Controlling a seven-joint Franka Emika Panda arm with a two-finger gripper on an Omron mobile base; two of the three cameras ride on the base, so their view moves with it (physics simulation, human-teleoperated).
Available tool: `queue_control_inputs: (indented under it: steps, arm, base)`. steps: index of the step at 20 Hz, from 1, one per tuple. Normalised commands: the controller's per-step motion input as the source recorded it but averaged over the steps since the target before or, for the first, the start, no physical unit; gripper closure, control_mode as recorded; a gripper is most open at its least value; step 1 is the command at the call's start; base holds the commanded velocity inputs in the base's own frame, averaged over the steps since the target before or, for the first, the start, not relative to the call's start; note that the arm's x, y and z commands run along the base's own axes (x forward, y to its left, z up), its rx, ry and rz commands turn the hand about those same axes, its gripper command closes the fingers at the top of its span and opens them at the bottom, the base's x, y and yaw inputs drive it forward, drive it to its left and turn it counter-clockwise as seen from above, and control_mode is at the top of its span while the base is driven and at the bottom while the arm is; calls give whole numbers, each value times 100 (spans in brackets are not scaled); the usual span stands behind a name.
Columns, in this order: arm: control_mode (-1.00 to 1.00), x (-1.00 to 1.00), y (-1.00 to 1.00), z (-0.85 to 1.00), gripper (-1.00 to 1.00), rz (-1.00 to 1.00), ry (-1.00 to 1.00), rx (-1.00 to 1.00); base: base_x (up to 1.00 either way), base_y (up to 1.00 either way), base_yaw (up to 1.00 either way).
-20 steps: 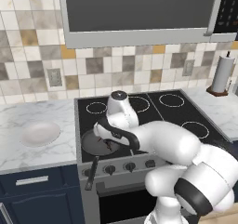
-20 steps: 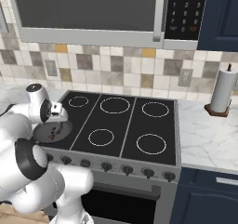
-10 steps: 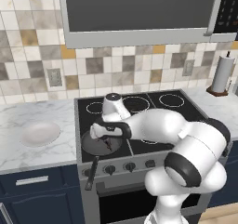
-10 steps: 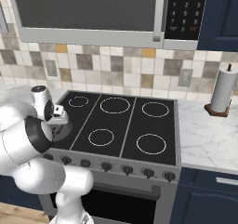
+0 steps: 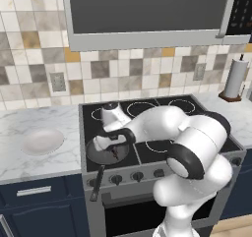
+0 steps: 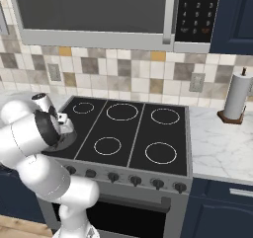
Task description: Place the fish on the plate and place the squash on the same plate.
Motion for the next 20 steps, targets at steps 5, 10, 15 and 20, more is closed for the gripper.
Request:
queue_control_inputs:
  steps: [5,10,15,20]
  arm:
    - [-100,11,0,-20,-100,0,6,-4]
    - [-100,10,0,-20,-100,0,4,0]
    - [-100,6,0,-23,-100,0,3,0]
    - [-100,7,0,-19,-100,0,1,0]
  base:
    - [0,0,0]
    - [0,0,0]
    - [0,0,0]
    - [0,0,0]
